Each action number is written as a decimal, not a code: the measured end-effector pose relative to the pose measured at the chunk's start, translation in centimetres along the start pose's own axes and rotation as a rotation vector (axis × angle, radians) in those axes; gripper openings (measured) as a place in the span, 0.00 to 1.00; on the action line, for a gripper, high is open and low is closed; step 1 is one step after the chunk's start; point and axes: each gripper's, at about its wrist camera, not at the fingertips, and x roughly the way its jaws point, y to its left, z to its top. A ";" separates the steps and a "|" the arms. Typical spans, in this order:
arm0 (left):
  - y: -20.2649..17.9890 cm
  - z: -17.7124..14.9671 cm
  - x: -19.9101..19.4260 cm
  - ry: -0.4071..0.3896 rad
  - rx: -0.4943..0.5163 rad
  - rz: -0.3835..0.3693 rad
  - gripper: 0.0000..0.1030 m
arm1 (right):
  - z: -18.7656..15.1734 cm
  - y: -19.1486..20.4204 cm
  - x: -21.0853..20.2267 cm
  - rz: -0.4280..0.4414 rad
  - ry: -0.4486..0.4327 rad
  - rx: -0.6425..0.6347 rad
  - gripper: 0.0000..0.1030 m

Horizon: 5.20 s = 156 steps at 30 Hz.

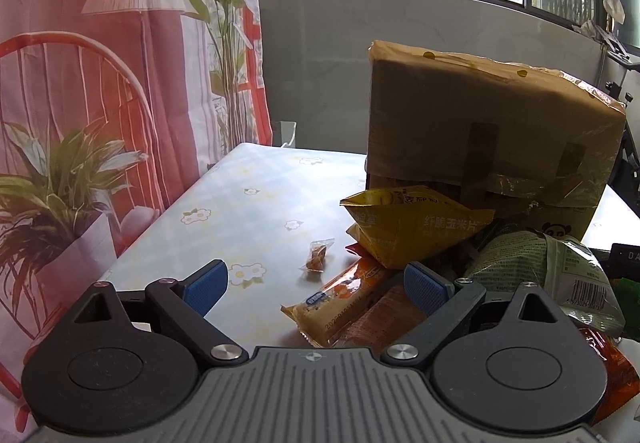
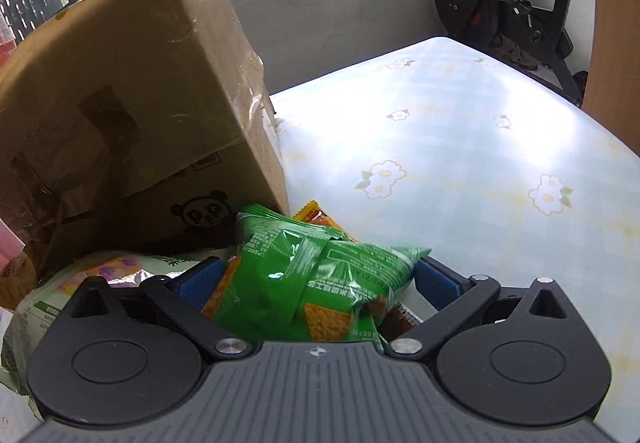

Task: Organize snacks
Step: 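Reach the right tool to the green chip bag and close on it, then grasp the red-printed wrapped snack with the left tool while the right tool holds the green bag, then lower both held packets into the box and open both tools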

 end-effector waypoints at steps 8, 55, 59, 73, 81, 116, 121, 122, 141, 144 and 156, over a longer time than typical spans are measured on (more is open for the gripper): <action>-0.6 -0.6 0.3 0.016 0.024 -0.026 0.94 | -1.0 -1.8 -0.8 0.109 0.005 0.061 0.86; -4.0 -2.8 7.3 0.169 0.251 -0.385 0.88 | -2.5 -0.2 -7.3 0.316 -0.245 -0.180 0.81; -4.8 -3.7 7.4 0.138 0.334 -0.336 0.88 | -2.5 -0.1 -7.1 0.320 -0.237 -0.184 0.81; -3.5 -3.7 7.8 0.187 0.255 -0.351 0.81 | -2.6 -0.2 -7.1 0.319 -0.232 -0.185 0.81; -1.5 -4.0 4.7 0.196 0.223 -0.355 0.79 | -2.6 -0.2 -7.2 0.311 -0.236 -0.183 0.81; 4.5 4.8 -1.4 -0.087 -0.039 -0.197 0.79 | 0.1 0.0 -10.0 0.267 -0.410 -0.207 0.81; 3.5 7.9 -1.9 -0.162 -0.028 -0.203 0.79 | 2.1 0.8 -11.0 0.273 -0.474 -0.240 0.81; 3.2 8.5 -1.9 -0.174 -0.026 -0.209 0.79 | 2.5 1.1 -11.1 0.277 -0.485 -0.245 0.81; -6.0 19.8 4.9 -0.250 0.094 -0.334 0.79 | 12.0 7.2 -8.6 0.314 -0.544 -0.335 0.81; -7.3 20.5 7.0 -0.225 0.105 -0.336 0.79 | 13.4 9.1 -7.2 0.322 -0.530 -0.386 0.81; -9.5 22.0 13.0 -0.144 0.091 -0.366 0.79 | 16.1 13.6 -1.5 0.391 -0.362 -0.483 0.83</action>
